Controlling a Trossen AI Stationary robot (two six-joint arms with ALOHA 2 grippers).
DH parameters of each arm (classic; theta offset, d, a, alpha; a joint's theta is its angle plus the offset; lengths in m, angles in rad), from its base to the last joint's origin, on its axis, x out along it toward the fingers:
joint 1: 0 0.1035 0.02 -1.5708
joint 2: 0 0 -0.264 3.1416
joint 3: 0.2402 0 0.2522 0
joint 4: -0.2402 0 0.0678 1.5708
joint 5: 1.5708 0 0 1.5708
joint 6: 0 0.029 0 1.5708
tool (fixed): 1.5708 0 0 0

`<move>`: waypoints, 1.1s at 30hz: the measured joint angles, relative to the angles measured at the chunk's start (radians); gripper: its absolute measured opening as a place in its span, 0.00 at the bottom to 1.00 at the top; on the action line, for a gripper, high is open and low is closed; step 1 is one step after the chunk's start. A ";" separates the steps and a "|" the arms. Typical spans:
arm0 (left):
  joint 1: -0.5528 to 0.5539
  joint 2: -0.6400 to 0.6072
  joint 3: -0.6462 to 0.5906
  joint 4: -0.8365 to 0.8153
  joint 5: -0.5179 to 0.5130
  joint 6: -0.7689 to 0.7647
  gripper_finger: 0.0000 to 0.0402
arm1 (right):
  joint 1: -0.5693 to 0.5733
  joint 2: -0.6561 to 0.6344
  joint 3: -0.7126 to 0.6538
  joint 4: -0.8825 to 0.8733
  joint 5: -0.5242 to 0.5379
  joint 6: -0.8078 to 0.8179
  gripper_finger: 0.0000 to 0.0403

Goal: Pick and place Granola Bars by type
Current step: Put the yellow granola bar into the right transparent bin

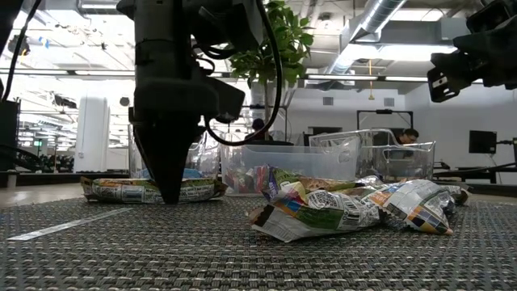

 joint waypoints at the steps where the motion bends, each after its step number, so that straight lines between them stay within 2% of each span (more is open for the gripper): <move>1: 0.000 -0.001 -0.004 0.008 0.000 0.002 0.54 | 0.000 0.000 0.000 0.000 0.000 0.000 0.35; 8: 0.000 -0.001 -0.009 0.022 0.001 0.037 0.52 | 0.000 0.000 0.000 0.000 0.000 0.000 0.35; 18: 0.000 0.000 -0.010 0.028 0.020 0.027 0.23 | 0.000 0.000 0.000 0.000 0.000 0.000 0.35; 22: 0.000 -0.016 -0.015 0.033 0.017 -0.008 0.16 | 0.000 0.000 0.000 0.000 0.000 0.000 0.34; 33: -0.016 -0.150 -0.015 0.087 -0.008 -0.072 0.09 | 0.000 0.000 0.000 0.000 0.000 0.000 0.35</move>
